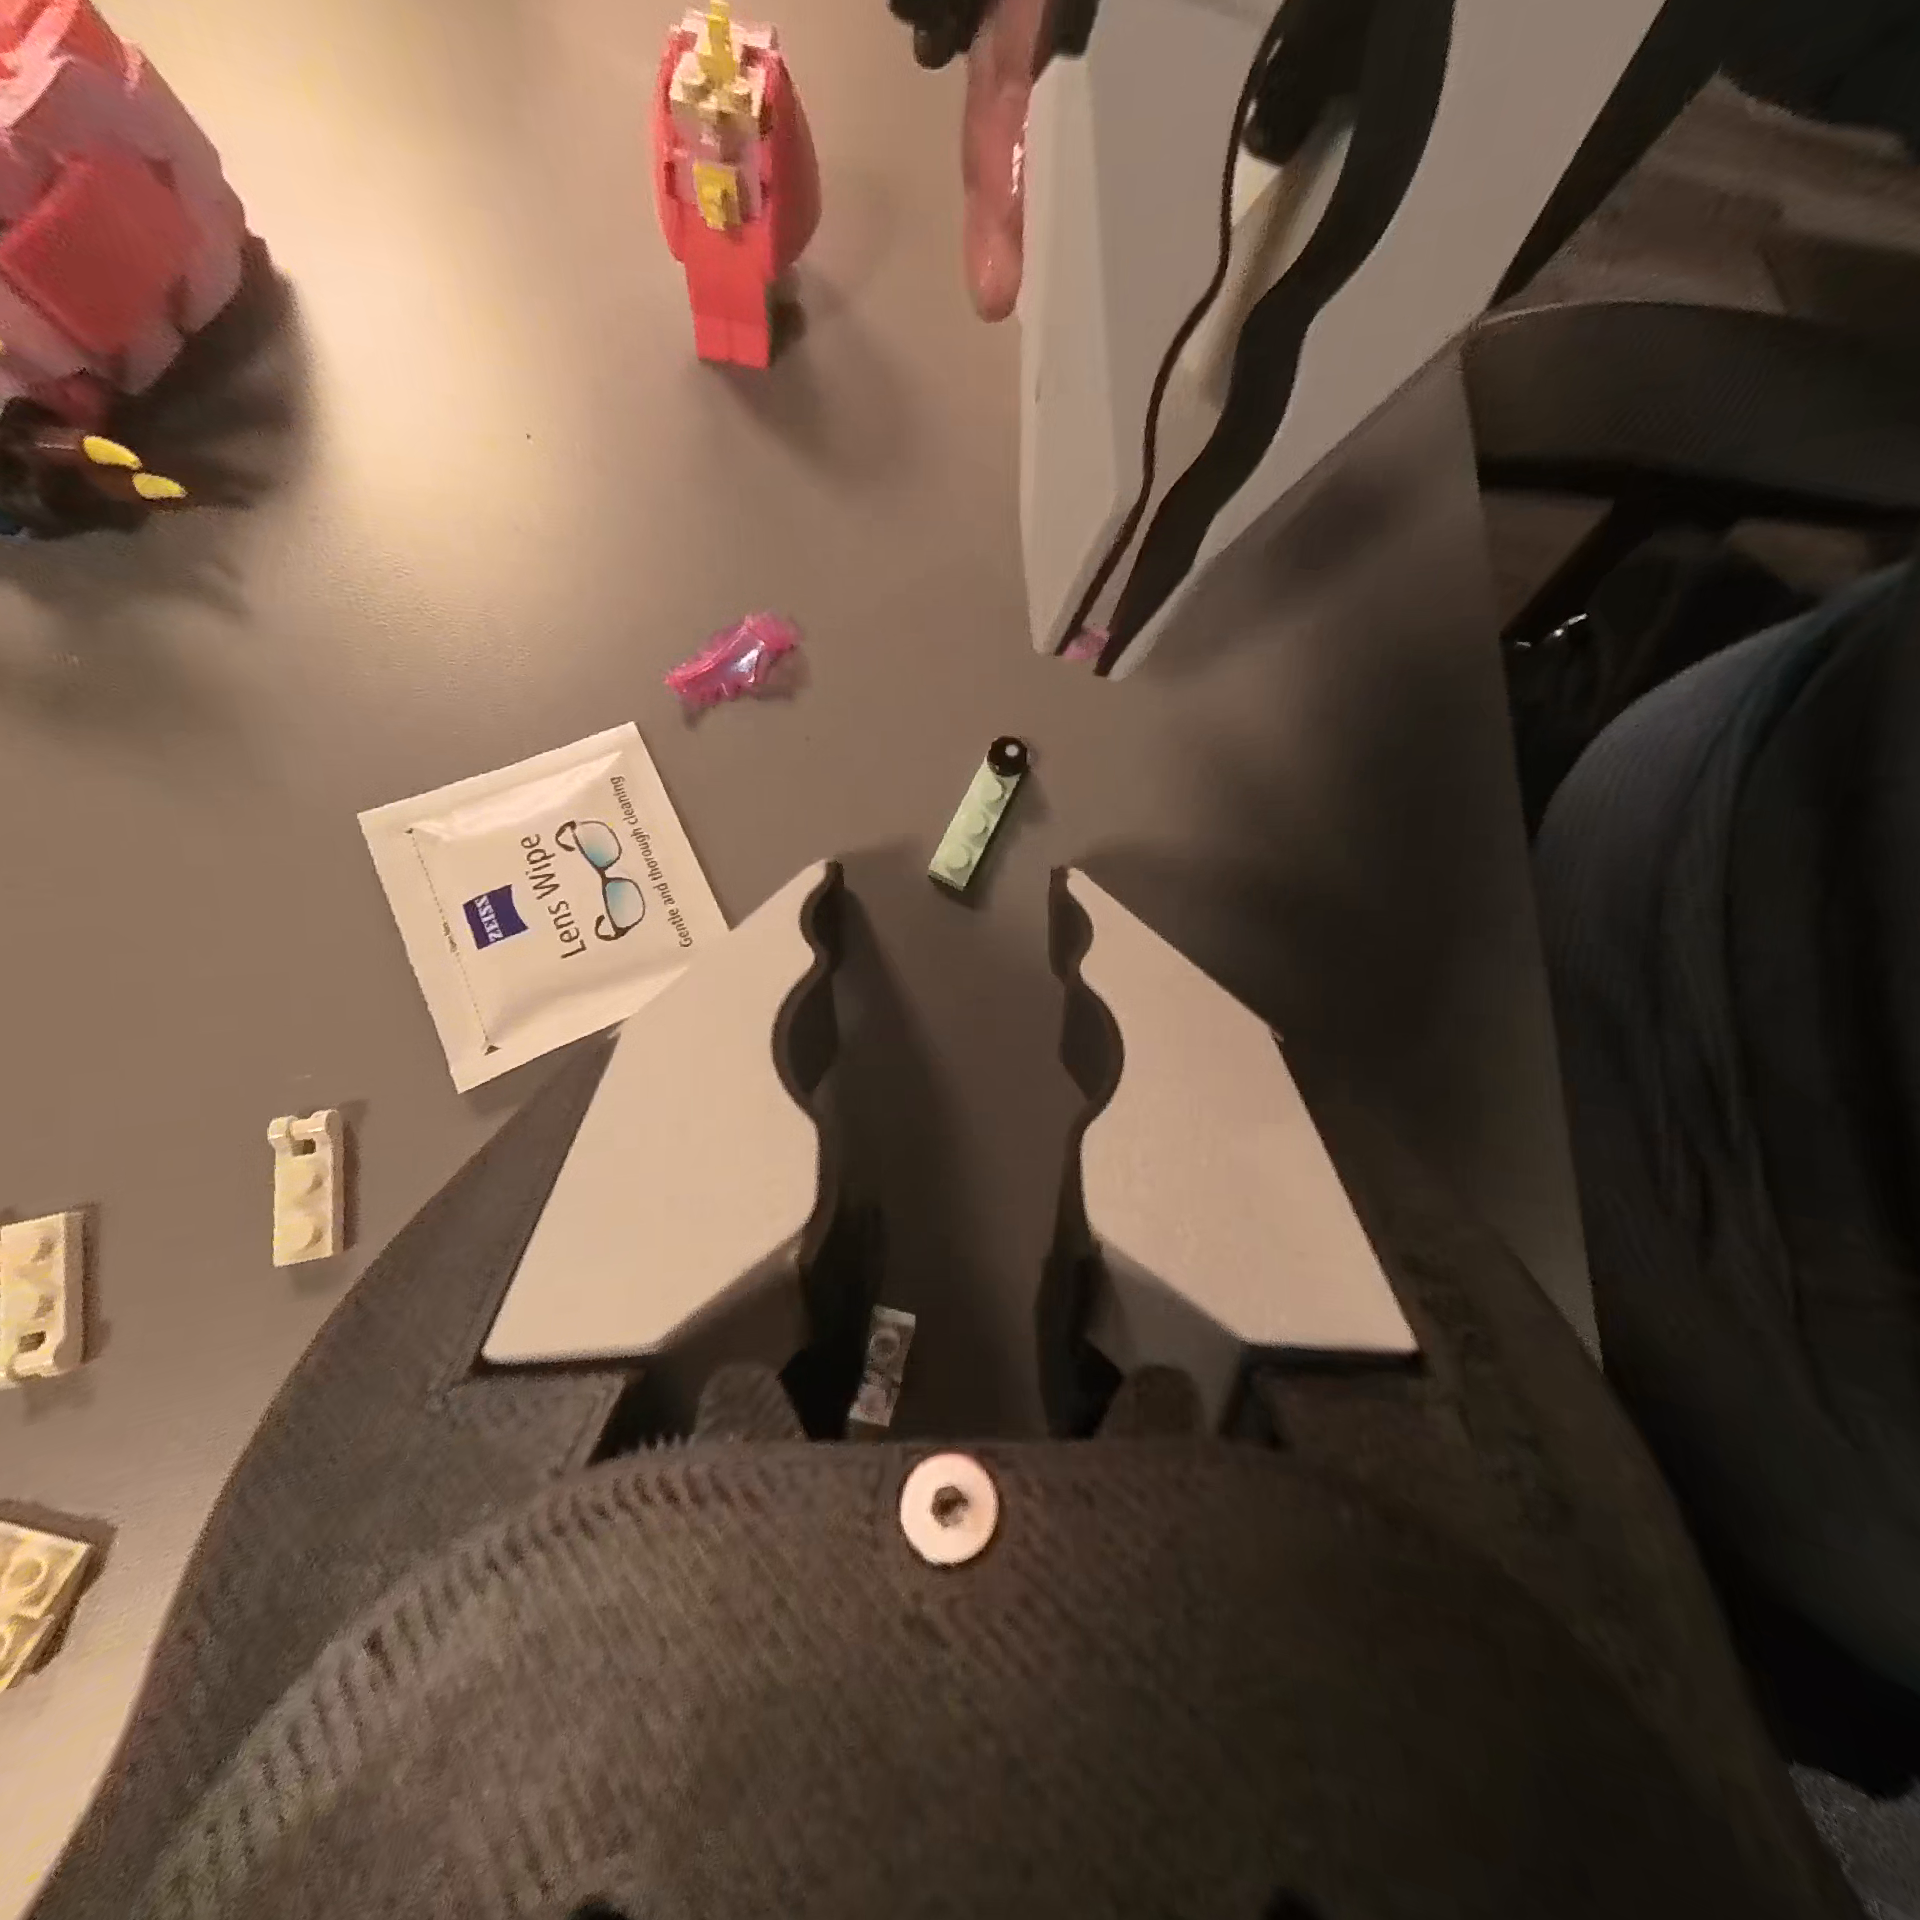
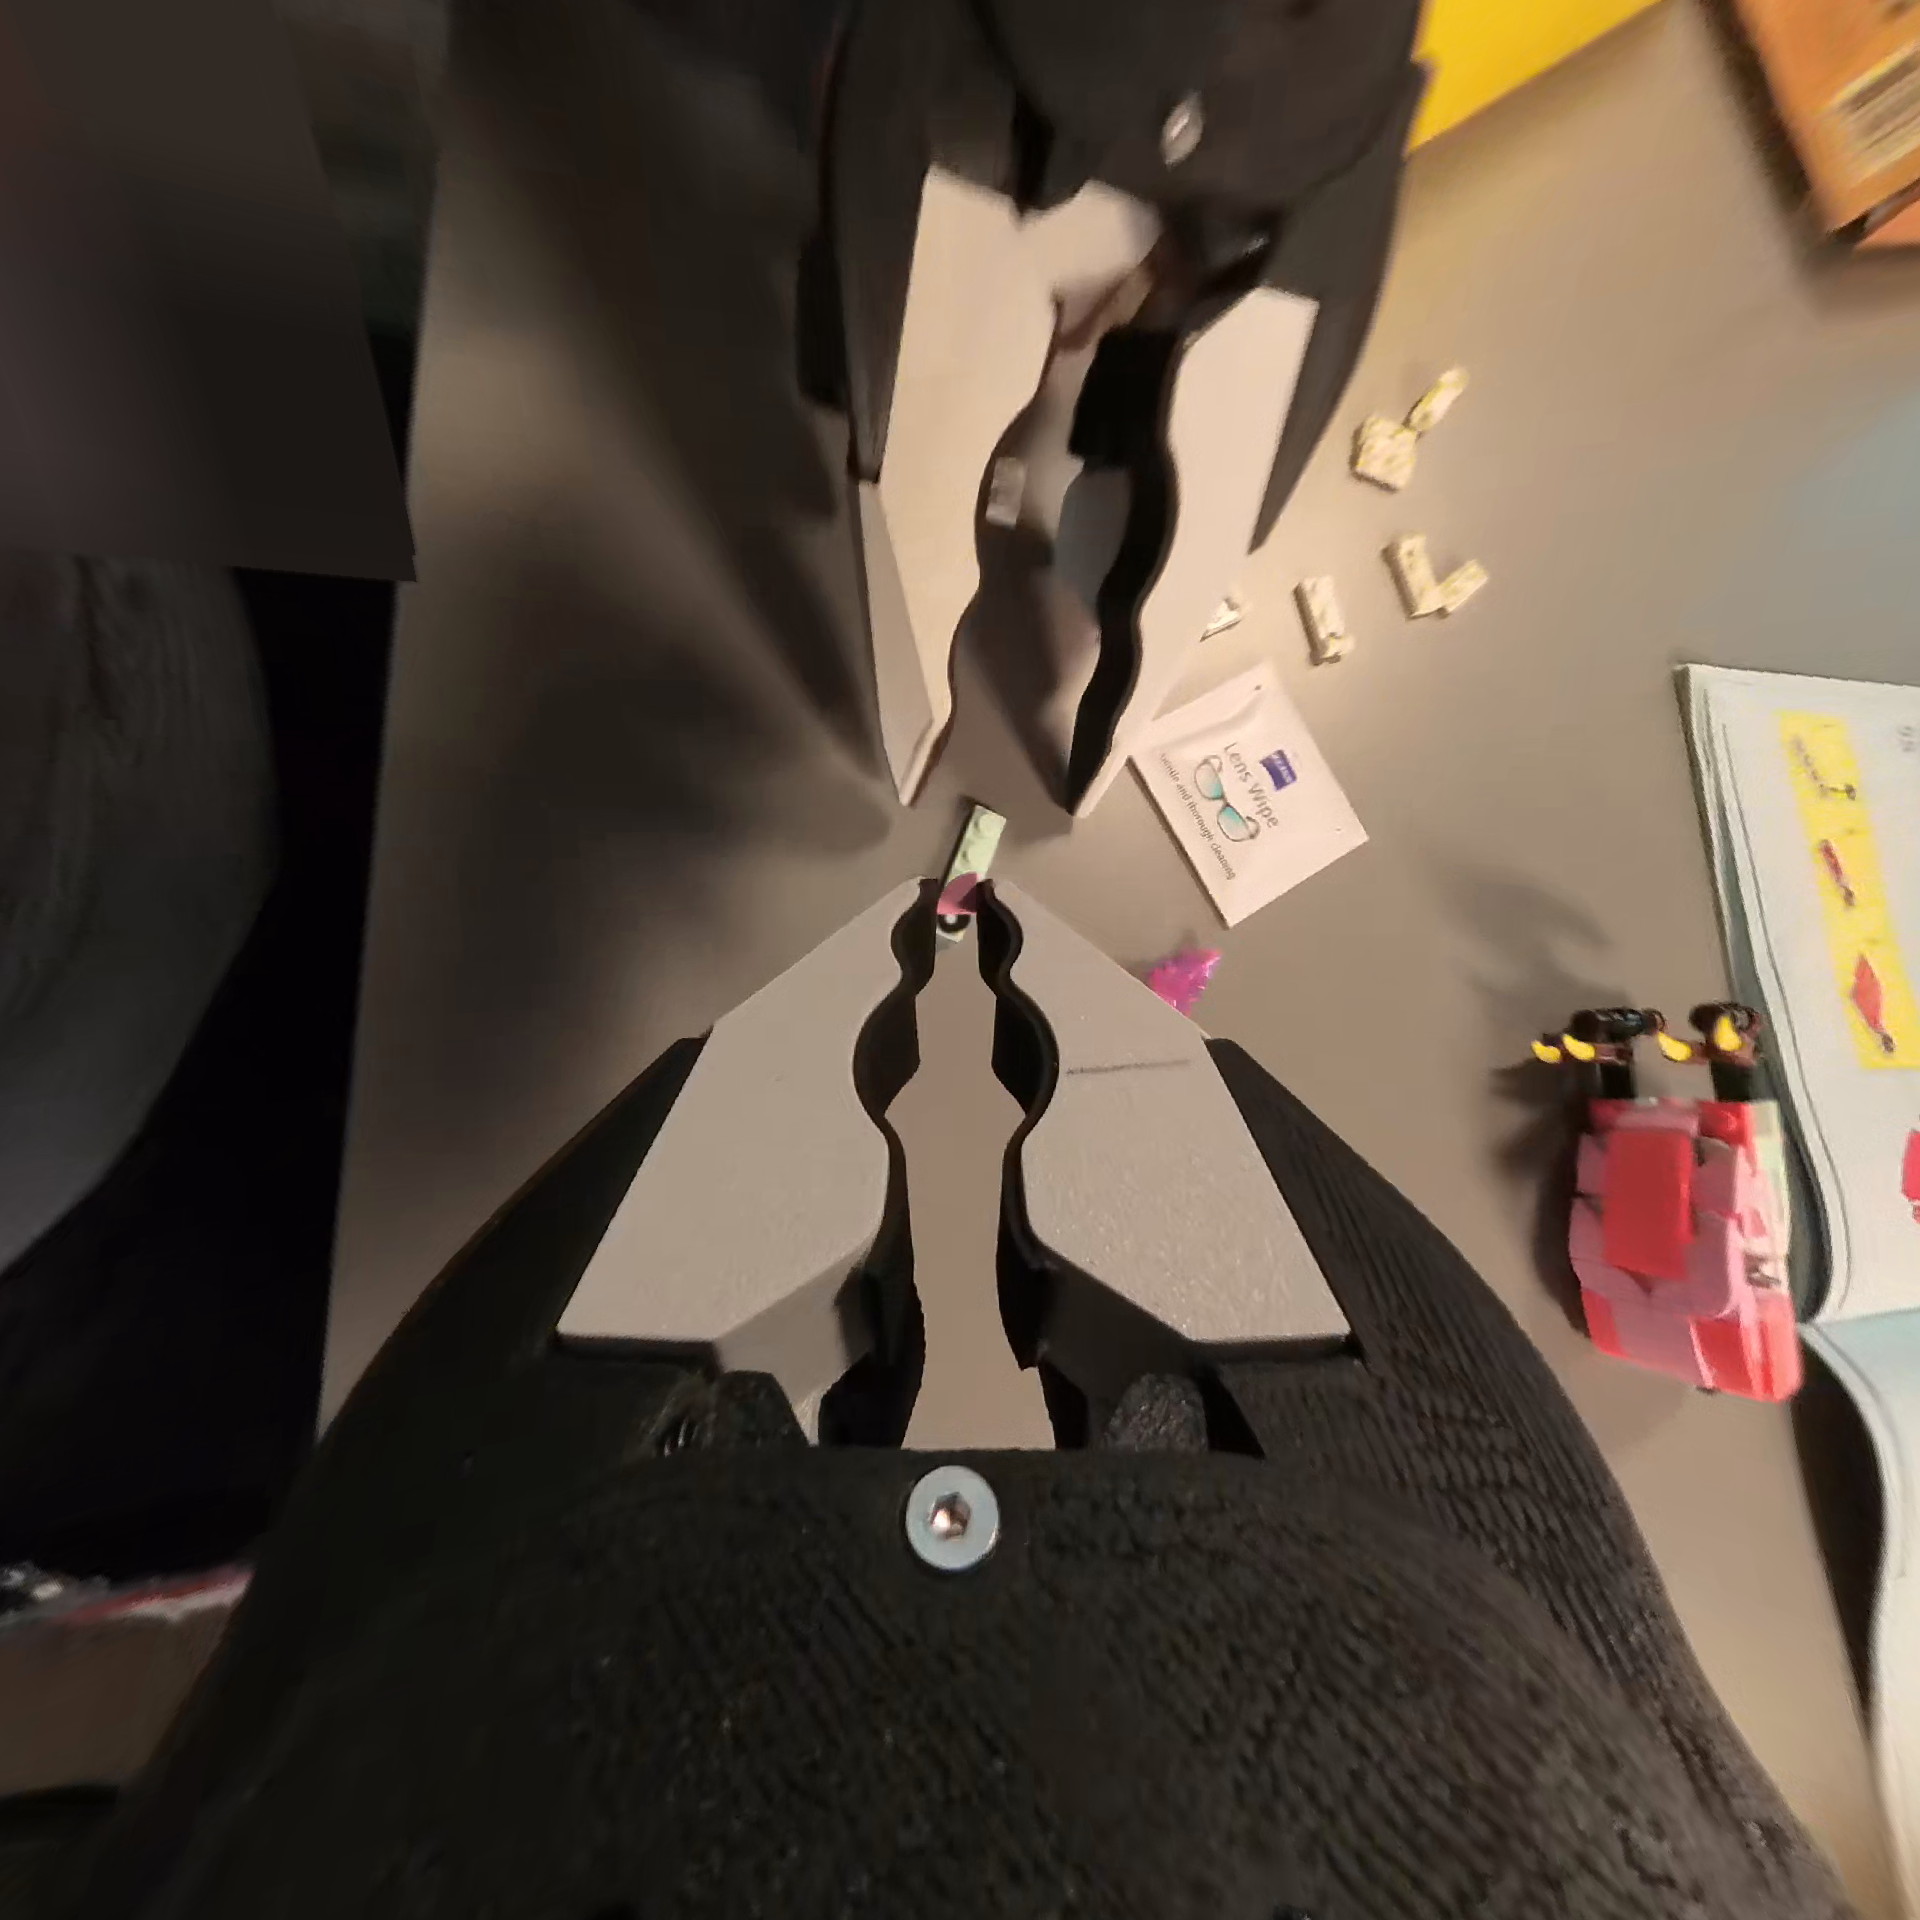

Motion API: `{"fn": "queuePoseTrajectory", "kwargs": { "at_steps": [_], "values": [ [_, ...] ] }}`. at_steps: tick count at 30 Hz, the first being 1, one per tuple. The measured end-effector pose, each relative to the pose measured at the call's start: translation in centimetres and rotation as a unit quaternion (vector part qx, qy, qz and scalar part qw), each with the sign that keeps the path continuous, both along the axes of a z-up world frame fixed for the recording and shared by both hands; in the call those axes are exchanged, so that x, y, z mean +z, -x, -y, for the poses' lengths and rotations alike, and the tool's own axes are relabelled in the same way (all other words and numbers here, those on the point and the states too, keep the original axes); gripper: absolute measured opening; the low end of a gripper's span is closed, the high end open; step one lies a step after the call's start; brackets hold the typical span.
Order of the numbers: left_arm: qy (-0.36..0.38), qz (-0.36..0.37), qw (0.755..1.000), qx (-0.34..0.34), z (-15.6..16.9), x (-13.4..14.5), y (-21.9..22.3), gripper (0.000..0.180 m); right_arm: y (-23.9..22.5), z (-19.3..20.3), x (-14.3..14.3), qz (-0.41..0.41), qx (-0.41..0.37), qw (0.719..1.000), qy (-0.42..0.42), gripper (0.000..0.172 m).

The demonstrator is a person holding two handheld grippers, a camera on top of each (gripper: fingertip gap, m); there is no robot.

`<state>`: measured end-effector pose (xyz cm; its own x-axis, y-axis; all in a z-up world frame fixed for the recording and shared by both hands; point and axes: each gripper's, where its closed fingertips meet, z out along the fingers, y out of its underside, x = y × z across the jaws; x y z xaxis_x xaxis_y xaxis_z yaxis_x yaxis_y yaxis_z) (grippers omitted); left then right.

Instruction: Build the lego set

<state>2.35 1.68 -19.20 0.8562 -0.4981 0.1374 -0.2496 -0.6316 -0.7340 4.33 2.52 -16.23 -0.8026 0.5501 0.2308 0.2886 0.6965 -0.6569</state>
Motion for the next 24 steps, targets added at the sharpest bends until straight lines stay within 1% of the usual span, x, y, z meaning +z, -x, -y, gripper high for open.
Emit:
{"fn": "queuePoseTrajectory", "kwargs": {
  "at_steps": [3, 8, 15, 19, 20, 24],
  "values": [
    [-0.004, -0.011, 1.000, -0.014, 0.1, -0.1, -0.2, 0.037, 0.1, 0.3, -0.5, 0.002, 0.003, 1.000, -0.025, 0.006],
    [-0.019, -0.057, 0.997, -0.043, -0.1, -0.3, -0.6, 0.032, 0.1, 0.3, -1.4, 0.011, 0.003, 0.999, -0.047, 0.006],
    [-0.012, -0.064, 0.996, -0.059, -0.2, -0.3, -1.3, 0.018, -0.3, -0.8, -1.7, 0.037, -0.014, 0.997, -0.069, 0.006],
    [-0.008, -0.062, 0.997, -0.049, -0.2, -0.4, -1.7, 0.008, -1.3, -2.2, -2.2, 0.076, -0.033, 0.993, -0.086, 0.006],
    [-0.008, -0.061, 0.997, -0.041, -0.2, -0.4, -1.8, 0.008, -1.5, -2.5, -2.3, 0.080, -0.037, 0.992, -0.085, 0.006],
    [0.003, -0.050, 0.999, 0.016, -0.4, -0.4, -1.8, 0.007, -1.8, -3.0, -2.5, 0.088, -0.047, 0.992, -0.083, 0.006]
  ]
}}
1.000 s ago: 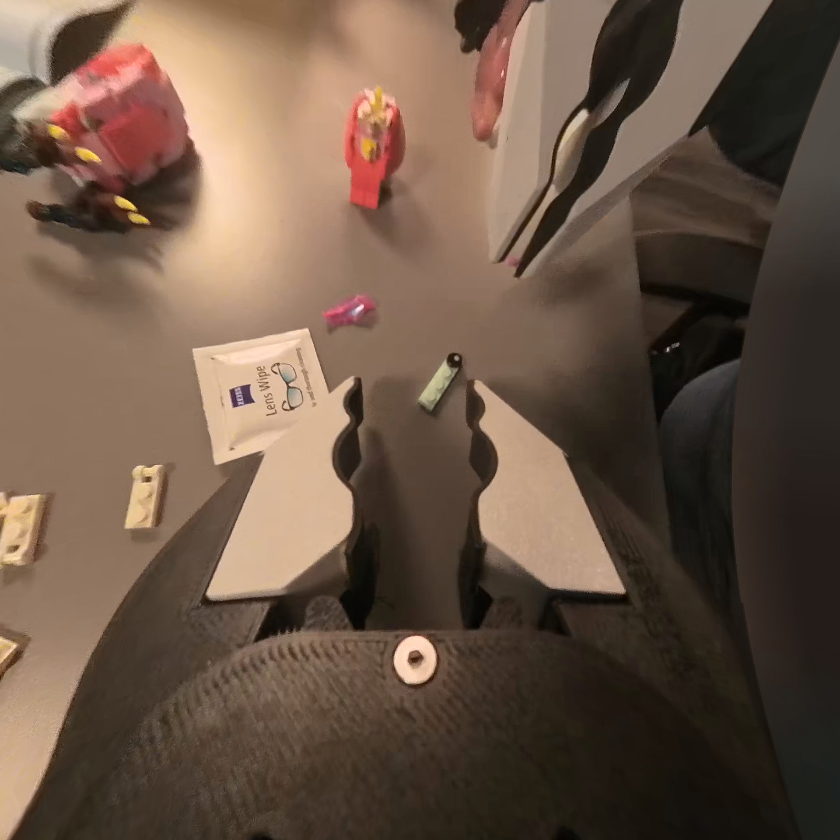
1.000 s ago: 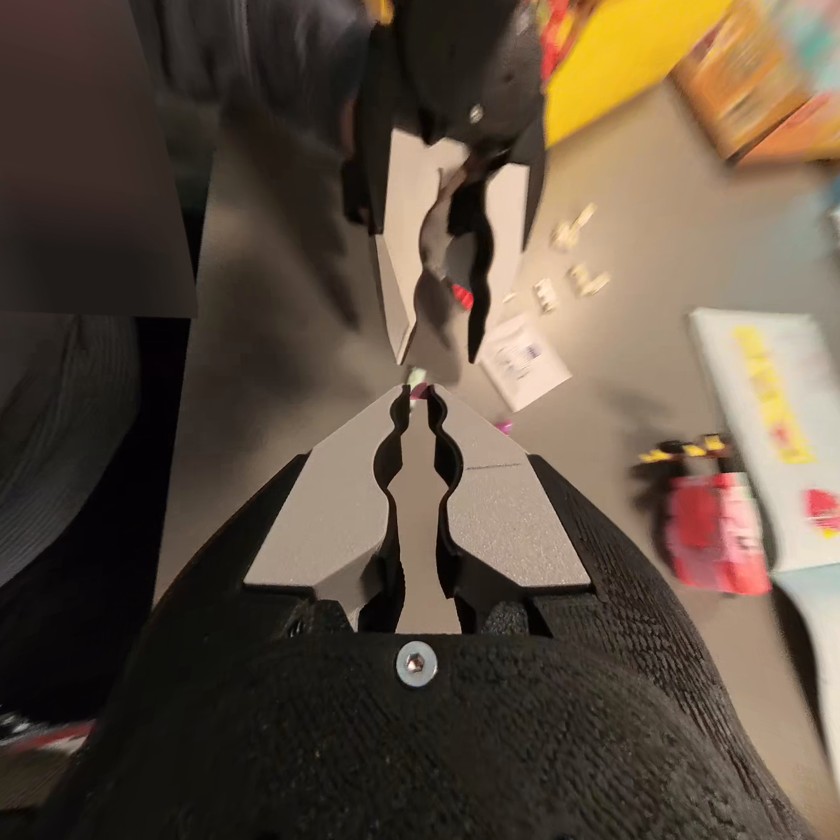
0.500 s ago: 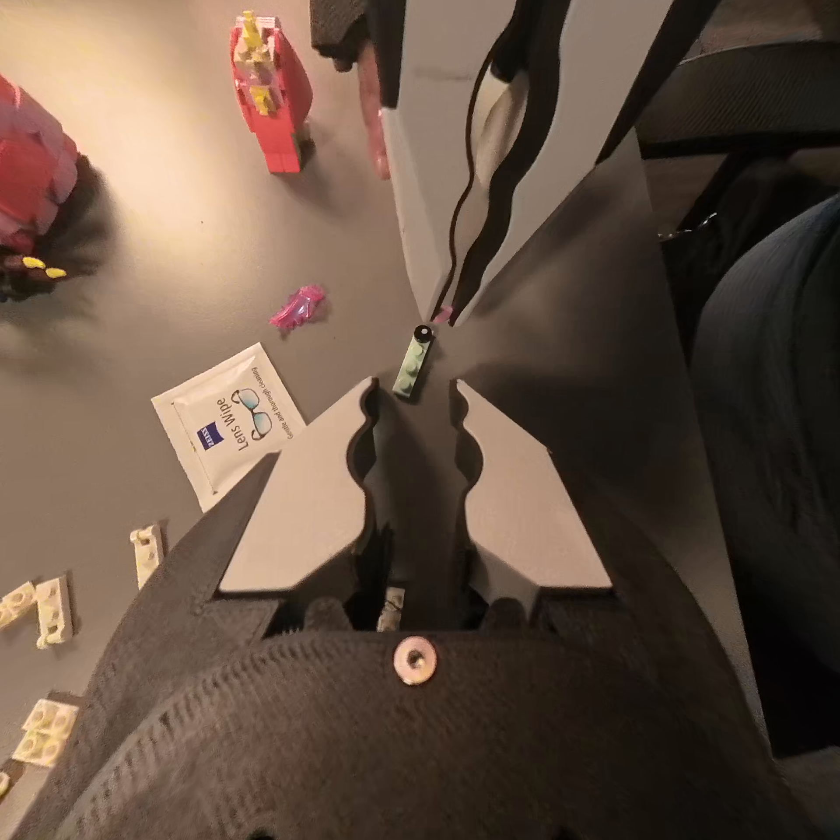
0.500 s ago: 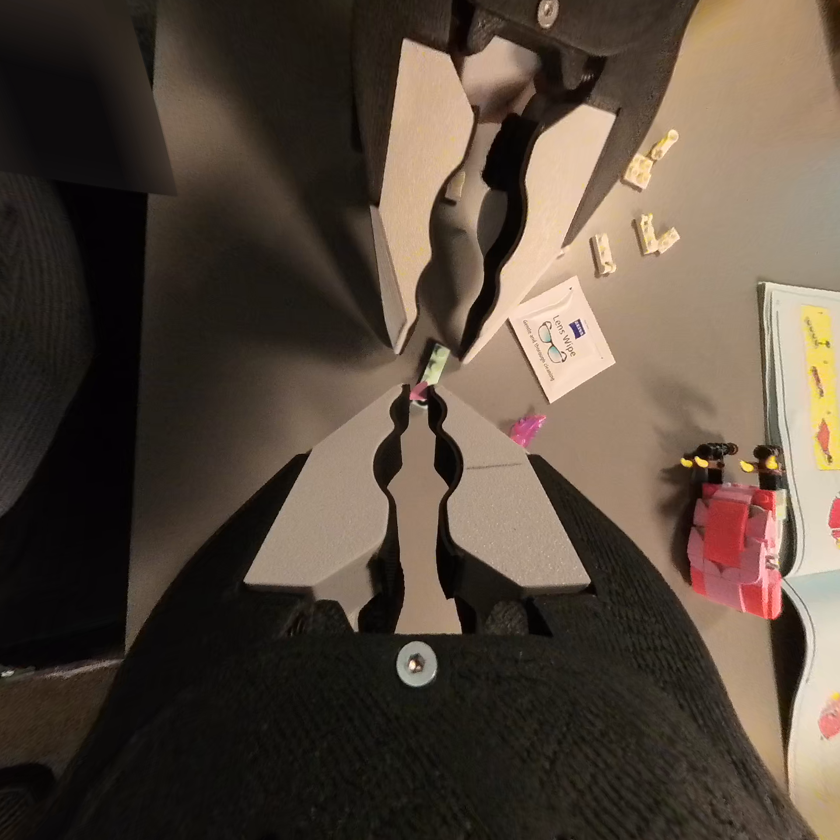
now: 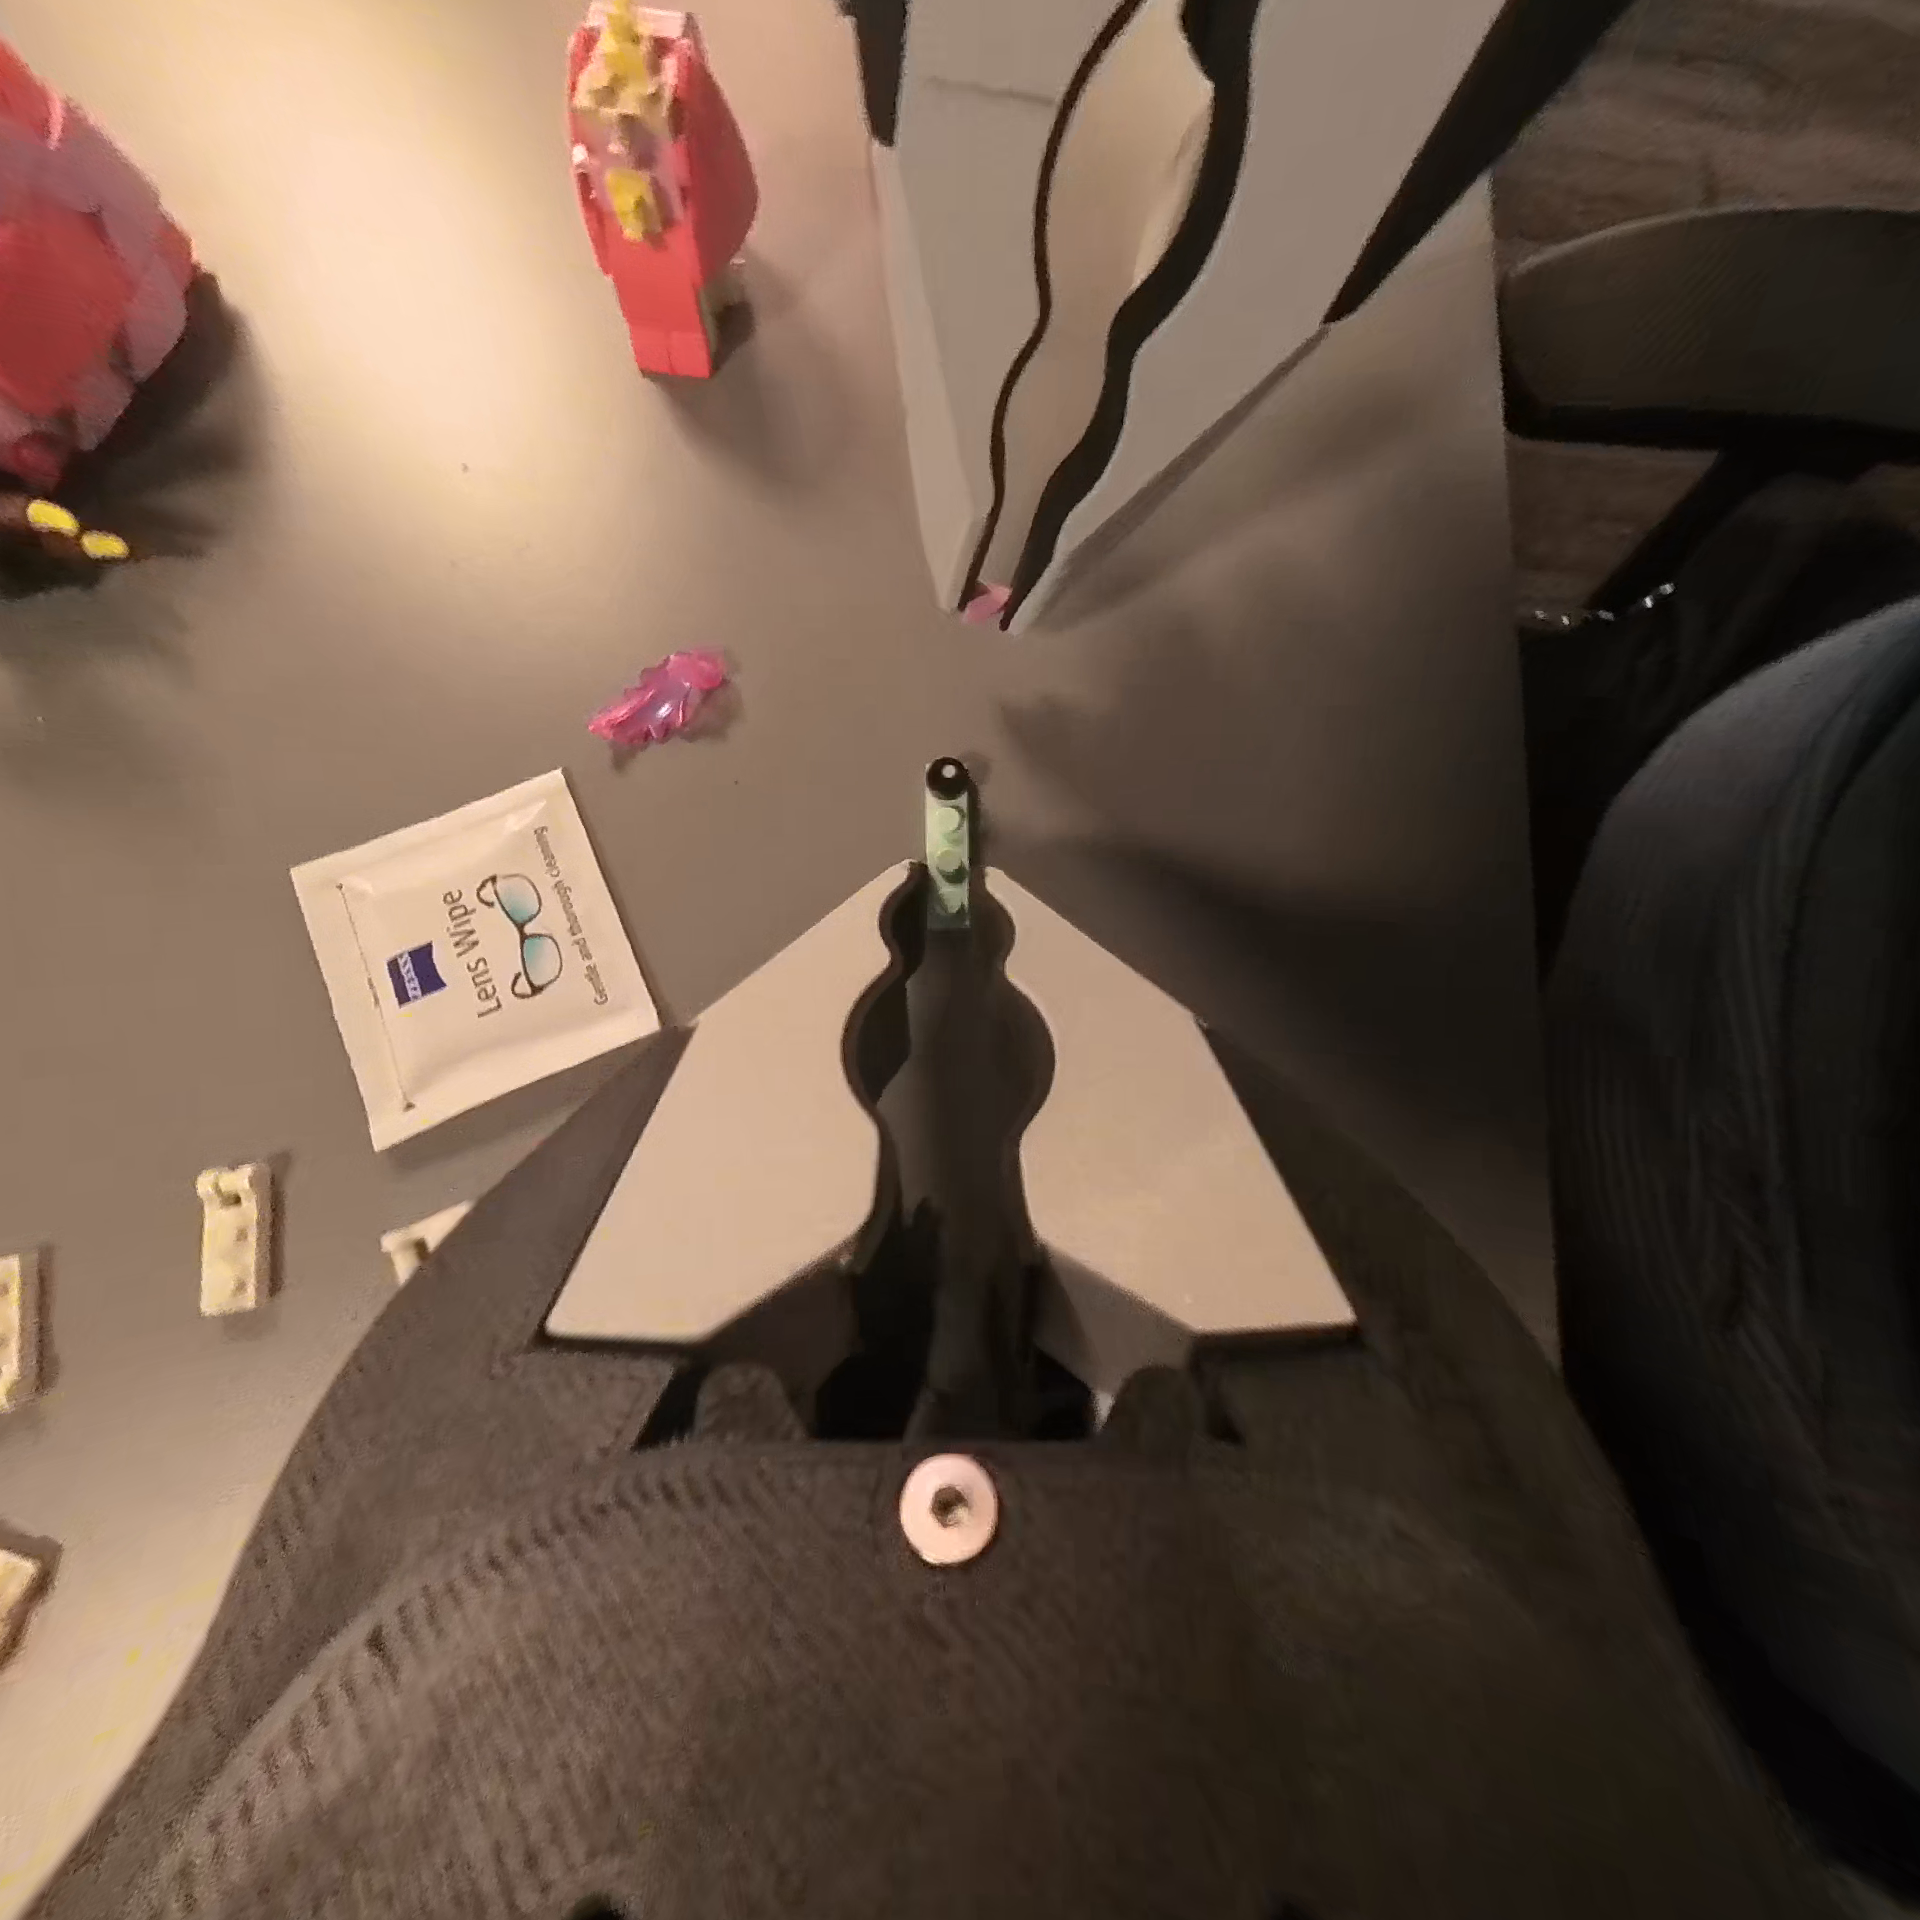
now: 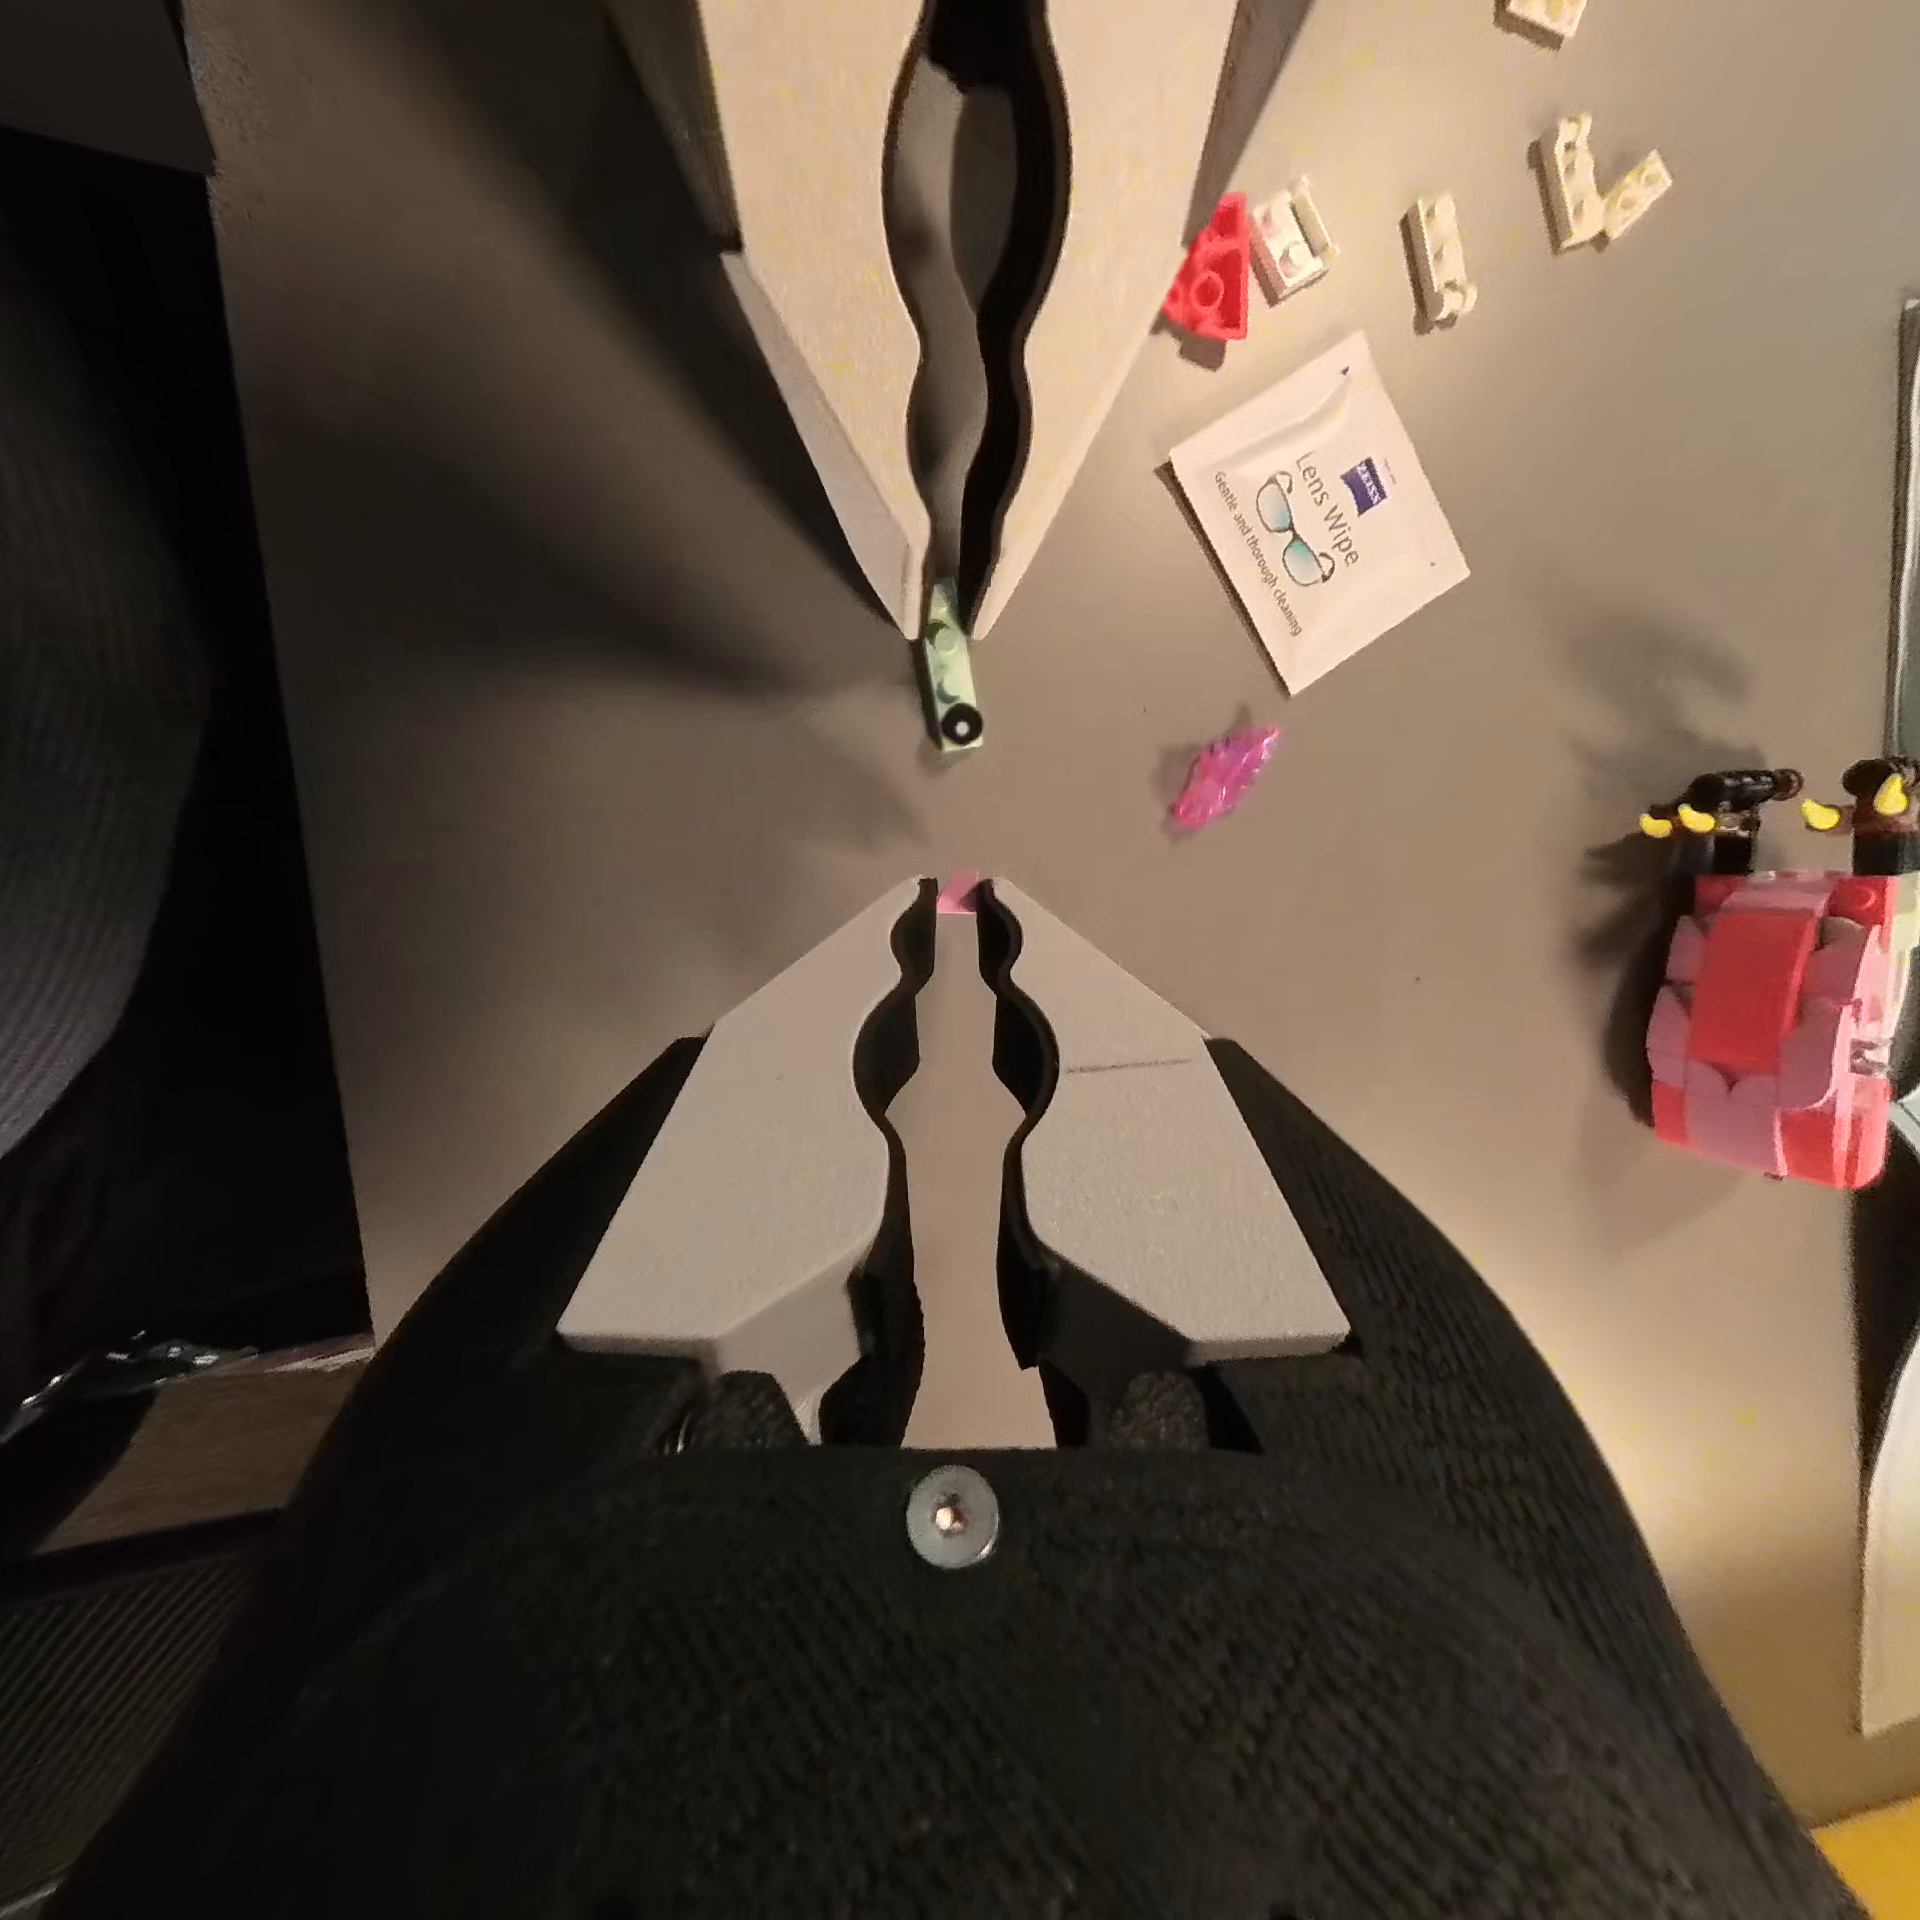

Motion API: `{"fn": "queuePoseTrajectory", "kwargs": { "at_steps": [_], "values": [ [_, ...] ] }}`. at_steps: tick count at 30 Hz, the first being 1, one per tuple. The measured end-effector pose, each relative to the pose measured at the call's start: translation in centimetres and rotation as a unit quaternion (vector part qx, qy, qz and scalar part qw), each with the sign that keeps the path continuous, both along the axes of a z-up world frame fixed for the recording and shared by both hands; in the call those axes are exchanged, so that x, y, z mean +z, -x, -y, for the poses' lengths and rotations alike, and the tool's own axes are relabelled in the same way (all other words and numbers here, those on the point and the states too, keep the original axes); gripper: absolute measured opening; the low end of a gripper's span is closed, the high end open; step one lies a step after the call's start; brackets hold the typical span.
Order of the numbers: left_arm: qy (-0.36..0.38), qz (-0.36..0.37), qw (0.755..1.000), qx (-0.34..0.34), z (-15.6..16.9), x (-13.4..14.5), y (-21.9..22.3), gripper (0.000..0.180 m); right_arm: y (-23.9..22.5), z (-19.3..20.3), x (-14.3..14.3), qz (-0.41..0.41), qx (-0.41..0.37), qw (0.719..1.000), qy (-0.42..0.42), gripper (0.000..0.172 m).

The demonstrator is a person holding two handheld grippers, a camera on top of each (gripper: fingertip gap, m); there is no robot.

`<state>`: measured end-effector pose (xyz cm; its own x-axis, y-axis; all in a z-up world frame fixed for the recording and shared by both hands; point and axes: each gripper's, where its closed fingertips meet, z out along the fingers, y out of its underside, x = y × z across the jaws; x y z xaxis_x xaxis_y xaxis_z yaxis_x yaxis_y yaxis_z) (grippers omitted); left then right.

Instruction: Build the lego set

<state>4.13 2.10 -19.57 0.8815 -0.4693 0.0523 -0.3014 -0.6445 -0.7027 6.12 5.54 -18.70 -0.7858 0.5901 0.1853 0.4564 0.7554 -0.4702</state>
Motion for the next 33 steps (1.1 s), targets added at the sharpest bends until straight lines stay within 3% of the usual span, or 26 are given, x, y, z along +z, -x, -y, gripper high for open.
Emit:
{"fn": "queuePoseTrajectory", "kwargs": {
  "at_steps": [5, 9, 16, 33],
  "values": [
    [0.000, 0.043, 0.993, 0.107, -0.22, 0.07, 0.02, 0.007, 0.21, -0.53, -0.25, -0.003, 0.008, 1.000, -0.024, 0.006],
    [-0.013, 0.062, 0.986, 0.151, -0.27, 0.11, 0.11, 0.007, 0.17, -0.78, -0.67, 0.008, 0.024, 0.998, -0.050, 0.006],
    [-0.014, 0.059, 0.983, 0.170, -0.31, 0.09, 0.14, 0.006, -0.17, -0.61, -0.87, 0.046, 0.032, 0.998, -0.028, 0.006],
    [-0.019, 0.058, 0.984, 0.166, -0.59, 0.11, 0.23, 0.006, 0.65, -0.55, -0.88, 0.042, -0.004, 0.999, -0.006, 0.006]
  ]
}}
